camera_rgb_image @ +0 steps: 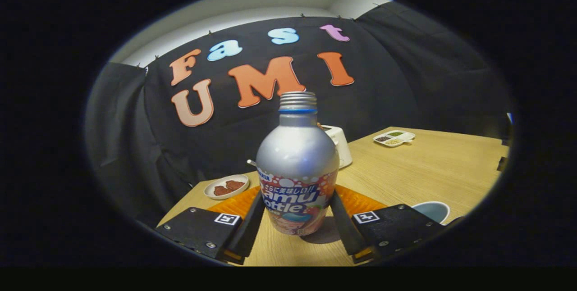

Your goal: Take the bottle from table, then pour the juice into the cup, finally place the bottle on the coaster

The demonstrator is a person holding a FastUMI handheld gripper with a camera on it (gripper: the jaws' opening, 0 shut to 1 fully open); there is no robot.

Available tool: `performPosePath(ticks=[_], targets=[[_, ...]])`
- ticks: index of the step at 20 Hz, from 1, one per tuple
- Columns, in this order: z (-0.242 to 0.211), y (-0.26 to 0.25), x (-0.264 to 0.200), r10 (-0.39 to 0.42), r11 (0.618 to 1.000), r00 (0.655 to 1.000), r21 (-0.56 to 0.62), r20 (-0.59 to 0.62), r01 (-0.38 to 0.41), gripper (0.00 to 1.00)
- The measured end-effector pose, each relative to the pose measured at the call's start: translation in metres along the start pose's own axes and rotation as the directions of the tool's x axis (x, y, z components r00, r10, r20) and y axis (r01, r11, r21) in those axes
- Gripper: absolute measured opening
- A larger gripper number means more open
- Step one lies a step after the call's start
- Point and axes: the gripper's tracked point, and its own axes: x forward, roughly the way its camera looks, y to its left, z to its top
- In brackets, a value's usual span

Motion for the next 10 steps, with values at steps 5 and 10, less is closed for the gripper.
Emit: performPosePath(ticks=[5,10], targets=[[-0.022,-0.006,0.011,-0.031,0.984,0.999,-0.179,-0.026,0.025,0.77],[-0.046,-0.005,0.023,-0.045,0.961,0.996,-0.275,-0.074,0.023,0.77]])
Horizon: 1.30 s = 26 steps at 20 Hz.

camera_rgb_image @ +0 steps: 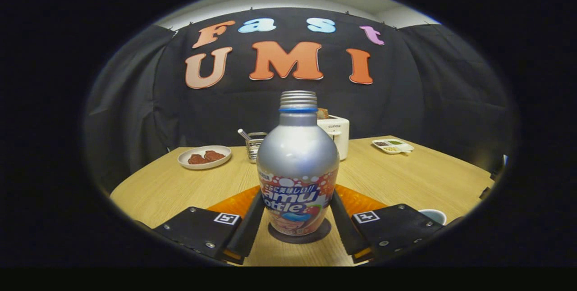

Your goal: Take the bottle from table, then pour the juice into the cup, finally place the bottle on the coaster

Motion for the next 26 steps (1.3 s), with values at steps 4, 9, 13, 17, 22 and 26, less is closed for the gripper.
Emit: performPosePath(ticks=[4,9,13,17,22,26], targets=[[-0.012,0.008,0.005,0.009,0.999,1.000,-0.044,-0.020,-0.009,0.77],[-0.015,-0.004,0.003,-0.016,1.000,1.000,-0.019,0.004,0.016,0.77],[-0.020,-0.005,0.005,-0.018,1.000,1.000,0.014,0.023,0.017,0.78],[-0.025,-0.005,0.001,-0.048,0.997,0.999,-0.056,0.020,0.049,0.82],[-0.010,-0.001,-0.023,-0.043,0.998,0.997,-0.051,0.070,0.046,0.97],[0.016,0.004,-0.054,0.007,1.000,0.990,-0.025,0.139,-0.004,0.97]])
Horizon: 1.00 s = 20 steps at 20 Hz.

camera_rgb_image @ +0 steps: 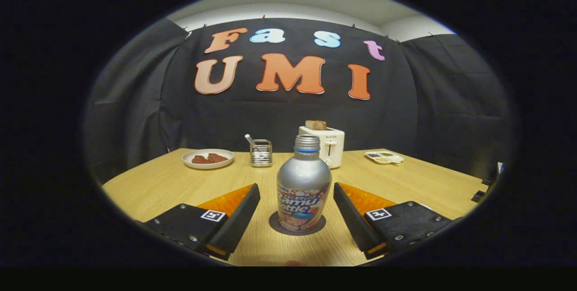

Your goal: Take the bottle from table, then pour the juice into the cup, finally place the bottle on the coaster

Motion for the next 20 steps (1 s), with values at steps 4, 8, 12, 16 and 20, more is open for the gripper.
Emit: performPosePath(ticks=[4,8,12,16,20], targets=[[0.022,-0.007,-0.031,0.055,0.998,0.997,0.030,0.060,-0.057,0.97],[0.037,-0.020,-0.065,0.091,0.995,0.994,0.028,0.067,-0.093,0.97],[0.073,-0.043,-0.100,0.091,0.995,0.985,0.026,0.147,-0.096,0.97],[0.107,-0.049,-0.126,0.133,0.990,0.969,0.017,0.210,-0.140,0.97],[0.110,-0.058,-0.139,0.143,0.987,0.962,0.044,0.232,-0.158,0.97]])
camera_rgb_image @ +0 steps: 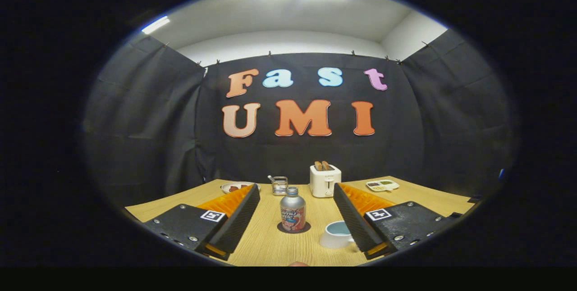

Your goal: Take the bottle from table, then pour the juice into the cup, finally place the bottle on the coaster

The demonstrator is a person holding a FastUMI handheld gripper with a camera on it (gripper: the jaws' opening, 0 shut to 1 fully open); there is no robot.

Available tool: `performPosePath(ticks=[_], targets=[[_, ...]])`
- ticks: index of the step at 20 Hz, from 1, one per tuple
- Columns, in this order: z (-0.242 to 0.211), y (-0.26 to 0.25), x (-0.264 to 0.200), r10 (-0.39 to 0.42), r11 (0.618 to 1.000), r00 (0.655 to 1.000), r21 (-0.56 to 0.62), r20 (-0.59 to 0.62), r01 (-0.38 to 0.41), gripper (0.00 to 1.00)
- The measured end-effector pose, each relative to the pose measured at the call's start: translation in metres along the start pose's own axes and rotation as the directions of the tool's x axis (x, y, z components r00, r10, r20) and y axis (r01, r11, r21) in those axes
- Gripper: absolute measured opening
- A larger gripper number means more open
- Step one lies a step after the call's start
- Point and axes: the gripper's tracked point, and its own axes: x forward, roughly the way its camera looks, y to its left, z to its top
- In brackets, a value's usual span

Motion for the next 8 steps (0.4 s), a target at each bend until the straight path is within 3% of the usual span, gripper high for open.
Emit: performPosePath(ticks=[8], targets=[[0.023,0.015,-0.006,0.060,0.997,0.996,-0.061,0.072,-0.056,0.97]])
